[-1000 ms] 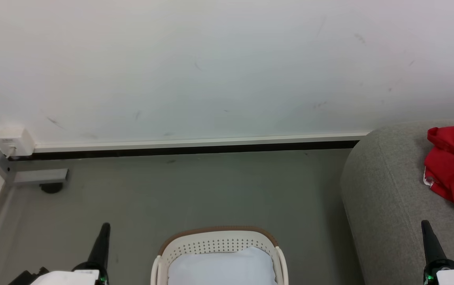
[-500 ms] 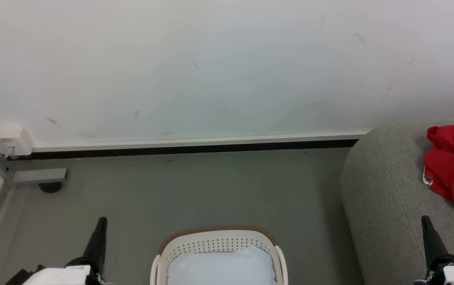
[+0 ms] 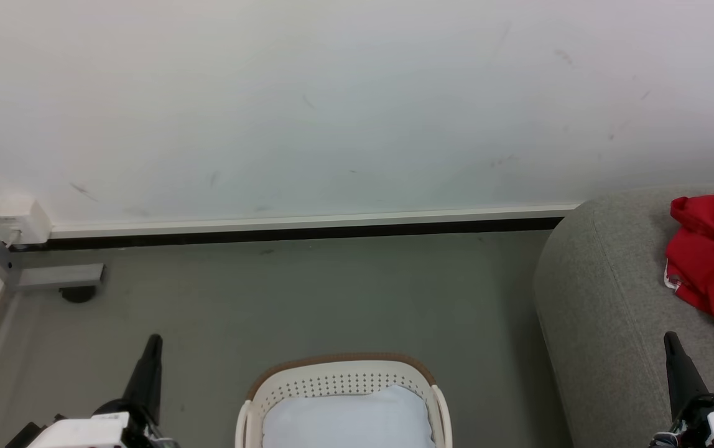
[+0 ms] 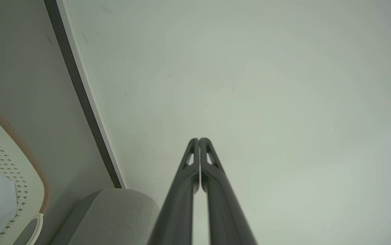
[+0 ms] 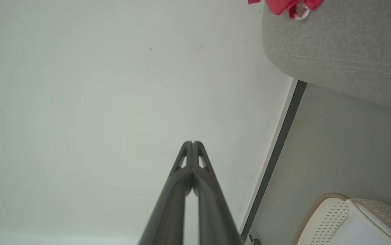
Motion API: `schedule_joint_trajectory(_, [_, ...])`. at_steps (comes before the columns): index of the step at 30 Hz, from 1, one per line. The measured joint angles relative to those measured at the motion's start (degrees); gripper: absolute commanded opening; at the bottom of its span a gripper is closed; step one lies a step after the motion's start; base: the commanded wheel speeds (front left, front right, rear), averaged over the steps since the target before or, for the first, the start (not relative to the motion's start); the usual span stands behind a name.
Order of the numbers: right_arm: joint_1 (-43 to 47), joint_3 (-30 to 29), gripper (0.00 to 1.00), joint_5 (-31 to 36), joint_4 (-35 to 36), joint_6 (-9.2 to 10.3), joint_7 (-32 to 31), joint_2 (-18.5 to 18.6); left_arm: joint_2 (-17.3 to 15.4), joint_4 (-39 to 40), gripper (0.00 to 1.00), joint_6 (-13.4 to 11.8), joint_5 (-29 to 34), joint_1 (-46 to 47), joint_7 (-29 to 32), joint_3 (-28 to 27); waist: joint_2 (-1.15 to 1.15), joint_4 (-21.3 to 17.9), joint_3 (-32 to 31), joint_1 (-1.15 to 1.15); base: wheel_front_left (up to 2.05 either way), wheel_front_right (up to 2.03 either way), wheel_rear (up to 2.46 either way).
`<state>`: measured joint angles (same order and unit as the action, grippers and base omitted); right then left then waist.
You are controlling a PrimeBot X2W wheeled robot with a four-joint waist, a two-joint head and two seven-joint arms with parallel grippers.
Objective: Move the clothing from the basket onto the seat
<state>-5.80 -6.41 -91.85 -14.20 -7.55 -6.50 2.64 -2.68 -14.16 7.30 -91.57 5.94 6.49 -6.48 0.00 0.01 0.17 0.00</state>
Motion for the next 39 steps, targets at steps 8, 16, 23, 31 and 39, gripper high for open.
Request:
schedule_joint_trajectory(8, [-0.1,0.0,0.0,-0.5,0.1,0.0,-0.1,0.0,0.0,0.0,0.0,0.0,-0.4,0.0,0.0,-0.1,0.0,0.0,0.0,0.0,0.0,0.0,0.0])
schedule_joint_trajectory(16, [-0.1,0.0,0.0,-0.5,0.1,0.0,-0.1,0.0,0.0,0.0,0.0,0.0,-0.4,0.1,0.0,-0.1,0.0,0.0,0.0,0.0,0.0,0.0,0.0])
schedule_joint_trajectory(23, [-0.1,0.0,0.0,-0.5,0.1,0.0,-0.1,0.0,0.0,0.0,0.0,0.0,-0.4,0.1,0.0,-0.1,0.0,0.0,0.0,0.0,0.0,0.0,0.0])
schedule_joint_trajectory(31, [-0.1,0.0,0.0,-0.5,0.1,0.0,-0.1,0.0,0.0,0.0,0.0,0.0,-0.4,0.1,0.0,-0.1,0.0,0.0,0.0,0.0,0.0,0.0,0.0])
schedule_joint_trajectory(39, [-0.1,0.0,0.0,-0.5,0.1,0.0,-0.1,0.0,0.0,0.0,0.0,0.0,-0.4,0.1,0.0,-0.1,0.0,0.0,0.0,0.0,0.0,0.0,0.0])
